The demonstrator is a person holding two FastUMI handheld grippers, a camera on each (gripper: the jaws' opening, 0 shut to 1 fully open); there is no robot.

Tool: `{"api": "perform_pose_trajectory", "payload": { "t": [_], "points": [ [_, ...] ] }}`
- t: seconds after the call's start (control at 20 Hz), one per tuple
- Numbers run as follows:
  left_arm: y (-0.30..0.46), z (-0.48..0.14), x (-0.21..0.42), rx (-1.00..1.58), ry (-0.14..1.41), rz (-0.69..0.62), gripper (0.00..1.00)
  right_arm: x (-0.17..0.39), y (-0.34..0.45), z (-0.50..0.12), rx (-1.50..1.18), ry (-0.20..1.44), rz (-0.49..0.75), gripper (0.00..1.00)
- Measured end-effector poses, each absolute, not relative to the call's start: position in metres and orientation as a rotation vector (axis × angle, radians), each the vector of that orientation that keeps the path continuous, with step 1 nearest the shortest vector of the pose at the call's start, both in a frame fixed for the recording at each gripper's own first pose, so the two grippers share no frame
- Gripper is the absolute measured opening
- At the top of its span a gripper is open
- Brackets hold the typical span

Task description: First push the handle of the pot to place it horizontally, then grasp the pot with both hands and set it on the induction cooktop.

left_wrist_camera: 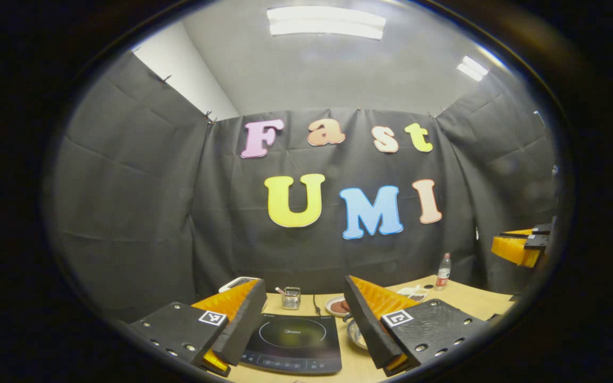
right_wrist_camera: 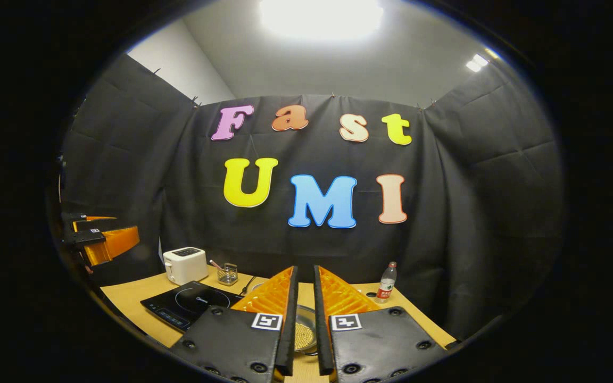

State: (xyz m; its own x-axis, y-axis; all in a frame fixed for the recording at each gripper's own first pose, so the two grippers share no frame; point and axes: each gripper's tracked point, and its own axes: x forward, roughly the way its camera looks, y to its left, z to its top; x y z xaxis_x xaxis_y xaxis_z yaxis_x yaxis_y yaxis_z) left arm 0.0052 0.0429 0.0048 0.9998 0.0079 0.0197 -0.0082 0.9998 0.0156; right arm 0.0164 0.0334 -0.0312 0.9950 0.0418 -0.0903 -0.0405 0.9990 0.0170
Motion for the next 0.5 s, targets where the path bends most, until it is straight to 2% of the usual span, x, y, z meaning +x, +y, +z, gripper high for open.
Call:
{"api": "perform_pose_trajectory", "payload": {
  "t": [0.05, 0.15, 0.5],
  "points": [
    [0.045, 0.004, 0.006, 0.016, -0.019, 0.007, 0.87, 0.016, 0.034, -0.027, 0.014, 0.079, 0.026, 0.06],
    [0.053, 0.004, 0.008, 0.017, -0.025, 0.010, 0.87, 0.018, 0.055, -0.035, 0.031, 0.103, 0.084, 0.00],
    [0.083, 0.002, 0.018, 0.018, -0.039, 0.000, 0.87, 0.022, 0.069, -0.073, 0.020, 0.210, 0.086, 0.02]
  ]
}}
